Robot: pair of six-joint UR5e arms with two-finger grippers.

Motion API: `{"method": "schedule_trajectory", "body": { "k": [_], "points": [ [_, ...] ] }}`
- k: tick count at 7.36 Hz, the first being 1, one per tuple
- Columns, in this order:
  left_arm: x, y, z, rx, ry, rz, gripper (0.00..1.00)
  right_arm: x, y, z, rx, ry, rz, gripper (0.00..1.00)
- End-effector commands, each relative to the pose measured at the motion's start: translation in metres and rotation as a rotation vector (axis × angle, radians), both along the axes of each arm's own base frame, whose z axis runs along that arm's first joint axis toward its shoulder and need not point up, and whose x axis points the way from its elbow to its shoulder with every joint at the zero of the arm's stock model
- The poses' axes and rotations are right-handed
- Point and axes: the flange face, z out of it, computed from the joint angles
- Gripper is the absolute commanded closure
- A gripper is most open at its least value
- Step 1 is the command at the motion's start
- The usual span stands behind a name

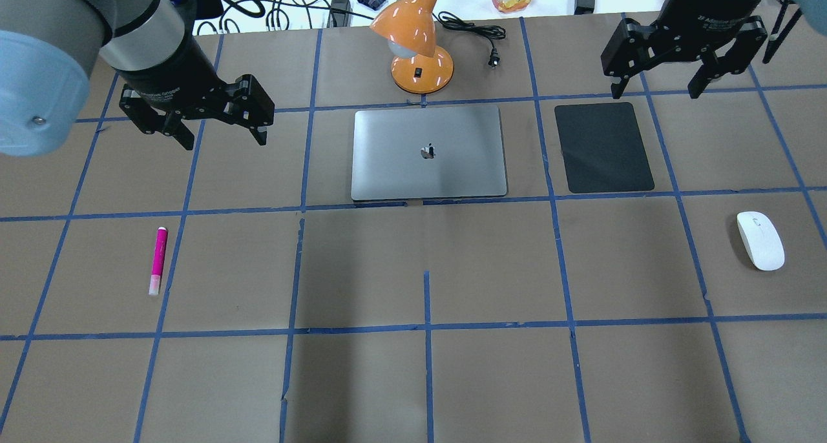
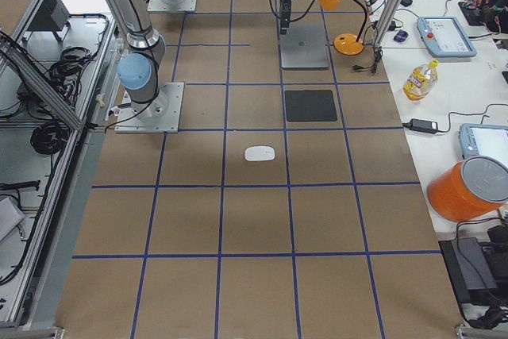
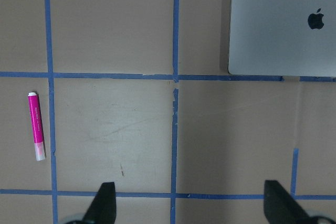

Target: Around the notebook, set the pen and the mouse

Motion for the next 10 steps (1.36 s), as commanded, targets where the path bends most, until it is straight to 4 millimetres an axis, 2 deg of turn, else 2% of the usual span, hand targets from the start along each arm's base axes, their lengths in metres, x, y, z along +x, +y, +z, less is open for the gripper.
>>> {"method": "schedule_trajectory", "body": {
  "k": [1, 5, 6, 7, 8, 10],
  "points": [
    [0.0, 0.0, 0.0, 0.0, 0.002, 0.002, 0.0, 0.0, 0.0, 0.001, -0.002, 0.002, 0.0, 0.0],
    [0.001, -0.001, -0.003, 0.006, -0.001, 0.004, 0.0, -0.001, -0.001, 0.003, -0.006, 0.002, 0.006, 0.0],
    [0.01, 0.001, -0.004, 0.012, -0.003, 0.019, 0.0, -0.008, -0.004, 0.004, -0.006, 0.005, 0.002, 0.0],
    [0.034, -0.005, -0.01, 0.02, -0.001, 0.068, 0.0, -0.014, -0.007, 0.002, -0.003, 0.014, -0.003, 0.0],
    [0.071, -0.013, -0.018, 0.037, -0.003, 0.139, 0.0, -0.027, -0.01, 0.0, -0.002, 0.018, 0.004, 0.0],
    [0.147, -0.027, -0.052, 0.091, 0.015, 0.276, 0.0, -0.095, -0.011, -0.005, 0.019, 0.013, -0.084, 0.0]
  ]
}}
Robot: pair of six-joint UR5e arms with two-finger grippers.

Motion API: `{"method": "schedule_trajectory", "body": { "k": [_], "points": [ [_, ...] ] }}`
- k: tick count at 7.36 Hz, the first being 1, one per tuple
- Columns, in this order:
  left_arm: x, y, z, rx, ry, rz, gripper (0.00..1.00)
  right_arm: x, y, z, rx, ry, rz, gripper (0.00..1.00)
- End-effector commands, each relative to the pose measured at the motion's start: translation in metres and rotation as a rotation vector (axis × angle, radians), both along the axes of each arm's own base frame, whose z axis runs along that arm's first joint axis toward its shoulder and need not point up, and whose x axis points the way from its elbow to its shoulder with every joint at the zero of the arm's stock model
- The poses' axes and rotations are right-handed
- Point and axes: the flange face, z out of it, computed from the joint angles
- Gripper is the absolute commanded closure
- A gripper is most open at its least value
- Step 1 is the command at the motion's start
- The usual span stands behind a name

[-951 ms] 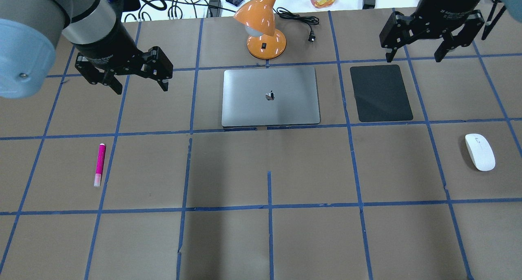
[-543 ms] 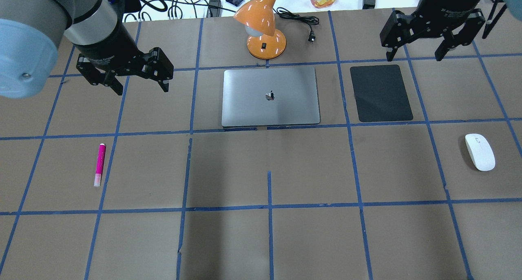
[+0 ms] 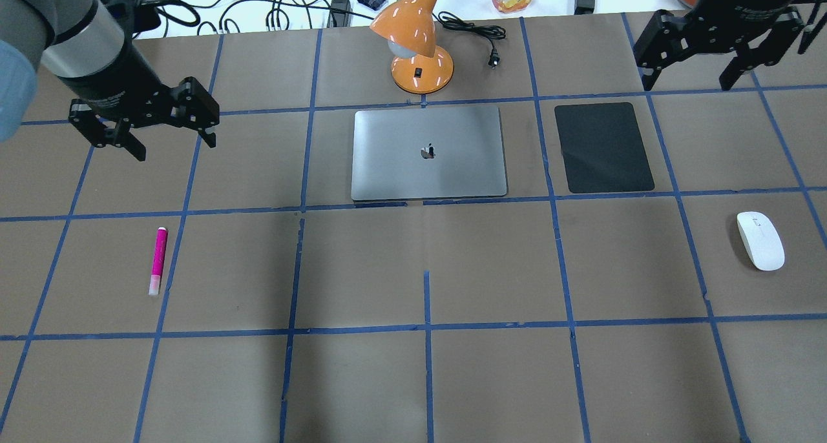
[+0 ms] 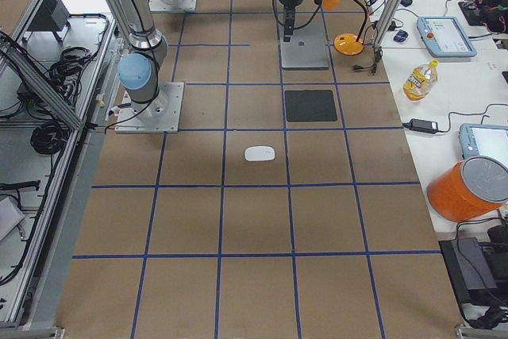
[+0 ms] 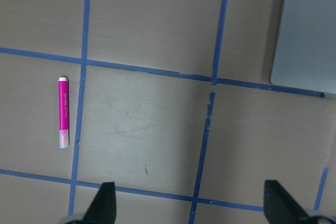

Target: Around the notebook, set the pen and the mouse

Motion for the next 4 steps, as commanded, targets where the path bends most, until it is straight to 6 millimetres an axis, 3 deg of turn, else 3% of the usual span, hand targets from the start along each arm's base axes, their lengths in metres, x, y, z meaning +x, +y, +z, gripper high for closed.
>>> {"method": "schedule_trajectory", "body": {
  "k": [1, 2, 4],
  "points": [
    [0.084, -0.008, -0.047, 0.071, 0.032, 0.059, 0.0, -0.08, 0.003, -0.011, 0.035, -0.003, -0.04, 0.0],
    [0.115, -0.006, -0.073, 0.074, 0.051, -0.035, 0.0, -0.125, 0.002, -0.022, 0.047, -0.011, -0.008, 0.0],
    [0.148, -0.001, -0.144, 0.03, 0.036, -0.085, 0.0, -0.216, -0.014, -0.091, 0.131, -0.013, 0.01, 0.0]
  ]
}}
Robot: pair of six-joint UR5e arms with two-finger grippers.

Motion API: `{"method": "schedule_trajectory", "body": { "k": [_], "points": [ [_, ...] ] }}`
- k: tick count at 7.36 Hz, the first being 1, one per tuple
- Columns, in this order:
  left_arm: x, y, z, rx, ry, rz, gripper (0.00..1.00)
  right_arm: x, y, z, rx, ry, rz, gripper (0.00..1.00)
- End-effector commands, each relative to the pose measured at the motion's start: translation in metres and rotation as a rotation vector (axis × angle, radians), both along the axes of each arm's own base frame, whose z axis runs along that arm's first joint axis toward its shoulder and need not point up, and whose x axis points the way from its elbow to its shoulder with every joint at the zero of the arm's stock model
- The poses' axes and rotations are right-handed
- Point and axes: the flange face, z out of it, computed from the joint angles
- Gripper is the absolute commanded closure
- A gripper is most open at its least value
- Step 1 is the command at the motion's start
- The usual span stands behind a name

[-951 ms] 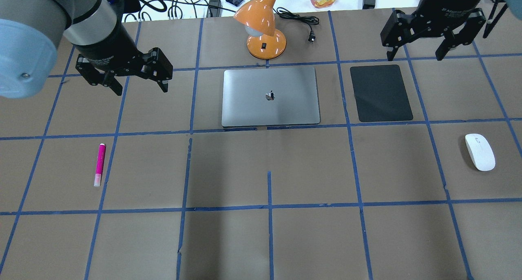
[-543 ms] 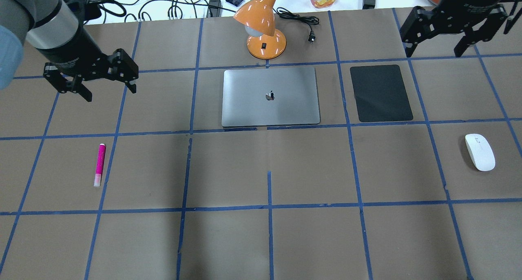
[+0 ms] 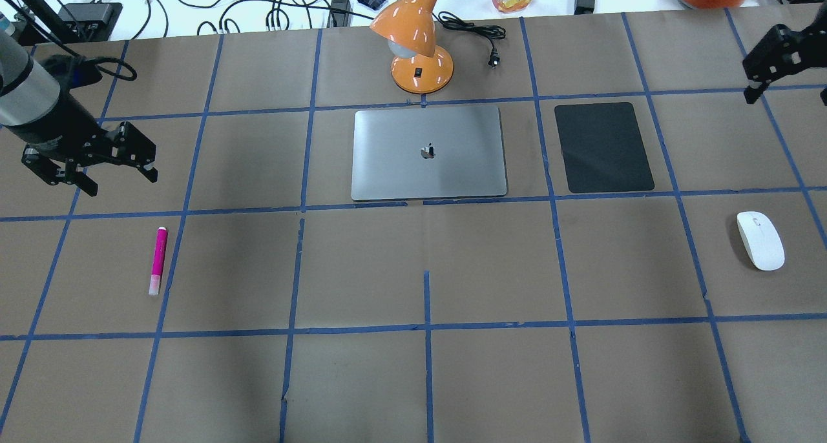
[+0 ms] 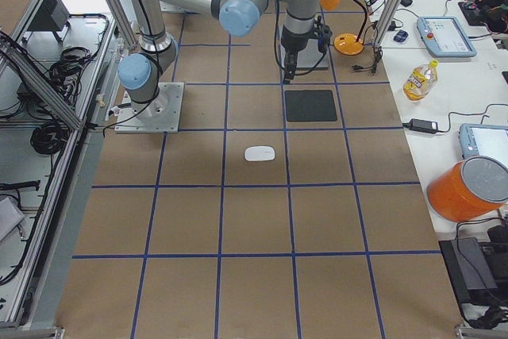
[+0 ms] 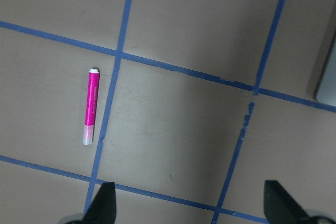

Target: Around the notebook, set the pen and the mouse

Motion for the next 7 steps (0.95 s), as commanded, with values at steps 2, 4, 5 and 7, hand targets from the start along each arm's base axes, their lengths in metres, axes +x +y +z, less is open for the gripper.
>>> {"method": "schedule_trajectory", "body": {
  "k": [2, 4, 5, 7],
  "points": [
    [0.033, 0.011, -0.111, -0.077, -0.073, 0.041, 0.0, -0.103, 0.013, -0.107, 0.047, -0.015, 0.02, 0.0],
    [0.042, 0.019, -0.138, 0.015, -0.142, 0.128, 0.0, -0.105, 0.066, -0.204, 0.076, -0.055, -0.006, 0.0],
    [0.042, 0.024, -0.154, 0.042, -0.135, 0.167, 0.0, -0.094, 0.082, -0.236, 0.051, -0.033, -0.003, 0.0],
    [0.043, 0.027, -0.163, 0.053, -0.125, 0.158, 0.0, -0.083, 0.094, -0.262, 0.057, -0.039, 0.009, 0.0]
  ]
}}
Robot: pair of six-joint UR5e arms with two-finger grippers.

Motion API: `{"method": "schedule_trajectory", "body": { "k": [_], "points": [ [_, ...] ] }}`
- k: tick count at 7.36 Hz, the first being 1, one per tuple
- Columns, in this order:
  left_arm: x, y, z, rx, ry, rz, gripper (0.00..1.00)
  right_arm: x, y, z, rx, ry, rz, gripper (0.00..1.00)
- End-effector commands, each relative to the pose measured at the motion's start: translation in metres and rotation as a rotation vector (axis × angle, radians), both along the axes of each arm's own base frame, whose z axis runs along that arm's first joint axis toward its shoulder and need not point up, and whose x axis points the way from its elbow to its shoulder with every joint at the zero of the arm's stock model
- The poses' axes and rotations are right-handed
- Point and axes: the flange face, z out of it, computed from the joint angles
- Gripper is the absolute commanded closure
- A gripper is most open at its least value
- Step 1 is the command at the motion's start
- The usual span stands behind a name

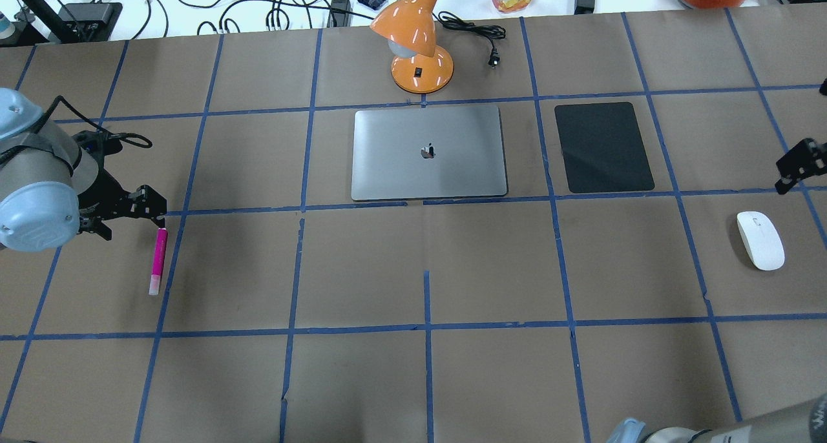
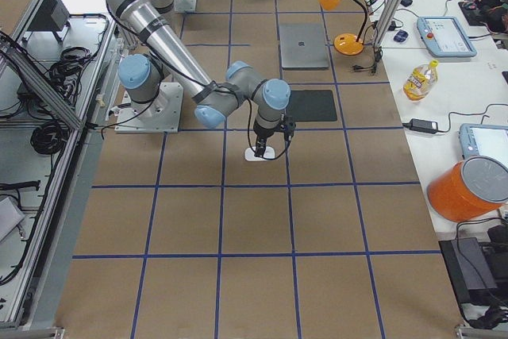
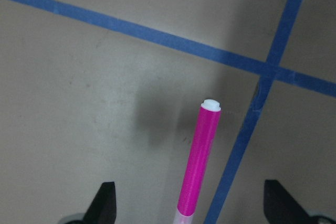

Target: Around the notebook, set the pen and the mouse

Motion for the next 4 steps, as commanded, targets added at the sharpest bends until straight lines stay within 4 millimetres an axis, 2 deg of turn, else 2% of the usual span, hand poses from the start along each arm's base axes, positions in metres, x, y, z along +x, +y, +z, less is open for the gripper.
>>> {"method": "schedule_trajectory", "body": {
  "k": [1, 2, 4],
  "points": [
    [0.001, 0.002, -0.014, 0.023, 0.014, 0.005, 0.0, 0.004, 0.006, -0.022, 0.0, 0.0, 0.012, 0.03],
    [0.001, 0.002, -0.022, 0.04, 0.026, -0.022, 0.0, 0.0, 0.002, -0.03, -0.025, 0.022, 0.02, 0.04],
    [0.001, 0.001, -0.029, 0.053, 0.04, -0.06, 0.0, -0.004, -0.002, -0.031, -0.027, 0.029, 0.028, 0.03]
  ]
}}
